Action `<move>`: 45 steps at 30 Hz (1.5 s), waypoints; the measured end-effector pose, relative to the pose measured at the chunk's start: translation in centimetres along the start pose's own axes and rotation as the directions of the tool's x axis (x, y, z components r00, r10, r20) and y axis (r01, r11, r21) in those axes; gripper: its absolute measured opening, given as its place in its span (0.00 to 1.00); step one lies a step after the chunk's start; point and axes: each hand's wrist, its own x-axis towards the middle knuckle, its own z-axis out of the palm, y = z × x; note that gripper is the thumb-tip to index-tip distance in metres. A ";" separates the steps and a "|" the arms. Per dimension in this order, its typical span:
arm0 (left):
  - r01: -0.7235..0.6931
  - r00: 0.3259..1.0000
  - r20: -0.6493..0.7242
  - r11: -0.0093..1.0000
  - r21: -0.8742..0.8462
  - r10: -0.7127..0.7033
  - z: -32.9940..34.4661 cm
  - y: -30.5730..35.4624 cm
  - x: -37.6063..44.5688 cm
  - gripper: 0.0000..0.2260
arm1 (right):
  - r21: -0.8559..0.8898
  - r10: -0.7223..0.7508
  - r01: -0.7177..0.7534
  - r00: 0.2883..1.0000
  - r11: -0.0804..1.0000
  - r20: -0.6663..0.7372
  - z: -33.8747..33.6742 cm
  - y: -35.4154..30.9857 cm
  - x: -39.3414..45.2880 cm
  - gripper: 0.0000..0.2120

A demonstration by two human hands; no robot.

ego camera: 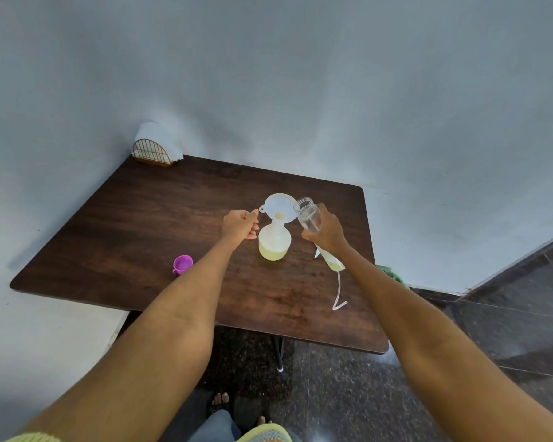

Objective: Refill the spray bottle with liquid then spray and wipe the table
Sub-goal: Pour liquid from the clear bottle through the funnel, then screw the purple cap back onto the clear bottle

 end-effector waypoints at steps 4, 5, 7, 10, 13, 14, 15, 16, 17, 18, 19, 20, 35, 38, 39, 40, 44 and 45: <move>-0.005 1.000 -0.009 1.000 0.000 0.005 -0.2 0.0 -0.4 0.14 | 0.076 0.028 -0.026 0.999 0.997 -0.031 -0.4 -0.2 -0.1 0.25; -0.007 1.000 -0.007 1.000 -0.002 0.007 -0.2 0.1 -0.5 0.14 | 0.110 0.048 -0.043 0.998 0.993 -0.043 -0.4 -0.2 -0.1 0.24; -0.004 1.000 -0.001 1.000 -0.010 0.004 -0.2 0.1 -0.7 0.14 | 0.178 0.083 -0.072 0.995 0.981 -0.060 -0.2 -0.2 -0.3 0.24; 0.019 1.000 0.012 0.999 -0.034 -0.019 -0.5 -0.6 -1.2 0.14 | 0.235 0.104 -0.091 0.994 0.968 -0.045 0.4 -0.4 -0.7 0.24; 0.041 0.999 0.019 0.998 -0.040 -0.041 -0.9 -1.9 -2.0 0.14 | 0.216 0.076 -0.064 0.996 0.974 -0.047 1.5 -1.4 -1.8 0.23; 0.046 0.999 0.020 0.998 -0.045 -0.045 -1.3 -2.3 -2.3 0.14 | 0.207 0.059 -0.047 0.997 0.977 -0.054 1.9 -1.7 -2.2 0.23; 0.052 0.999 0.020 0.997 -0.051 -0.051 -1.7 -2.7 -2.6 0.14 | 0.200 0.040 -0.027 0.997 0.979 -0.059 2.4 -2.1 -2.5 0.23; 0.060 0.998 0.017 0.996 -0.062 -0.059 -2.1 -3.2 -2.8 0.14 | 0.194 0.015 -0.002 0.998 0.981 -0.064 3.0 -2.6 -2.9 0.23; 0.069 0.998 0.014 0.995 -0.075 -0.068 -2.6 -3.6 -2.9 0.14 | 0.183 -0.009 0.021 0.998 0.983 -0.066 3.5 -3.1 -3.2 0.23; 0.076 0.997 0.011 0.993 -0.086 -0.076 -3.1 -4.1 -3.0 0.14 | 0.169 -0.034 0.045 0.997 0.985 -0.068 4.0 -3.7 -3.5 0.23; 0.080 0.997 0.004 0.992 -0.093 -0.080 -3.6 -4.6 -3.2 0.14 | 0.153 -0.056 0.066 0.996 0.986 -0.065 4.5 -4.4 -3.8 0.23; 0.083 0.996 -0.003 0.992 -0.098 -0.084 -4.2 -5.1 -3.3 0.14 | 0.142 -0.075 0.083 0.995 0.986 -0.062 5.1 -5.1 -4.0 0.23; 0.122 0.986 -0.108 0.992 -0.025 -0.124 -15.5 -13.9 -3.6 0.05 | 0.280 -0.052 0.039 0.998 0.959 0.039 15.4 -12.5 -4.0 0.24; 0.135 0.987 -0.093 0.991 0.007 -0.134 -16.5 -15.3 -3.0 0.05 | 0.290 0.022 -0.027 1.000 0.957 0.020 16.4 -13.2 -3.5 0.26; 0.137 0.987 -0.082 0.990 0.017 -0.135 -16.6 -15.6 -2.9 0.06 | 0.291 0.048 -0.049 0.999 0.956 0.009 16.6 -13.4 -3.3 0.26; 0.137 0.989 -0.067 0.990 0.026 -0.135 -16.7 -15.9 -2.8 0.07 | 0.291 0.069 -0.065 0.998 0.955 -0.006 16.7 -13.5 -3.0 0.26; 0.145 0.989 -0.023 0.988 0.058 -0.144 -16.7 -15.9 -2.5 0.08 | 0.273 0.150 -0.136 0.988 0.952 -0.033 17.0 -13.1 -3.0 0.28; 0.142 0.990 -0.011 0.987 0.076 -0.142 -16.7 -15.9 -2.4 0.08 | 0.276 0.165 -0.150 0.986 0.949 -0.033 17.1 -12.8 -3.2 0.29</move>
